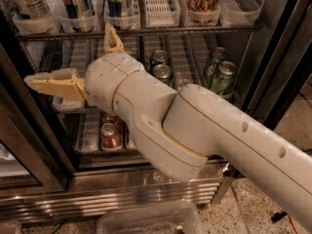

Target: Pick 7up can from top shelf of fridge

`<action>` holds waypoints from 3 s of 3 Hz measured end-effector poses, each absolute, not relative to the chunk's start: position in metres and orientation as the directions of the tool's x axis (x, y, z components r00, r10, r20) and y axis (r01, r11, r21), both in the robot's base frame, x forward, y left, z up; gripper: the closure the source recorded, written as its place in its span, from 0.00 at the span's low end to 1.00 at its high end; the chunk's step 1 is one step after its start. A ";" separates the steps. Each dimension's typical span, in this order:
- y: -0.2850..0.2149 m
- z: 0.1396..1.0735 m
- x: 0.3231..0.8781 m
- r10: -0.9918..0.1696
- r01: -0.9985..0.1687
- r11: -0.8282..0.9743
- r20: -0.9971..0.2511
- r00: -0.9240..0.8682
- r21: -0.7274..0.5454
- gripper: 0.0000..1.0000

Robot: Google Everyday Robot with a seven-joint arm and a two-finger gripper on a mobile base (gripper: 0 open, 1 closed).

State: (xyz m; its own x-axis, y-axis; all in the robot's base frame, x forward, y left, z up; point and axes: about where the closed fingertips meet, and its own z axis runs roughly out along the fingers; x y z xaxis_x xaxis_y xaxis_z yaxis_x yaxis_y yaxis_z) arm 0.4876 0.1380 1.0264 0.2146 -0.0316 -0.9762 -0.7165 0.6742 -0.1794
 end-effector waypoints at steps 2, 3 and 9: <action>0.133 1.046 0.490 -0.076 -0.657 0.717 -0.963 0.257 -0.232 0.00; 0.155 1.055 0.494 -0.120 -0.642 0.711 -0.949 0.293 -0.288 0.00; 0.230 1.053 0.509 0.105 -0.779 0.627 -0.989 0.109 -0.020 0.00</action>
Offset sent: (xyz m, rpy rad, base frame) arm 0.0047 -0.0008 0.0335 -0.0700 -0.0939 -0.1474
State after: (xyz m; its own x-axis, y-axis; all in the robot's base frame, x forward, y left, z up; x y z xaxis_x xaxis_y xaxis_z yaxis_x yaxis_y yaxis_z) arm 0.5088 0.2303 1.0528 0.1092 0.1046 -0.9885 -0.7788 0.6270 -0.0197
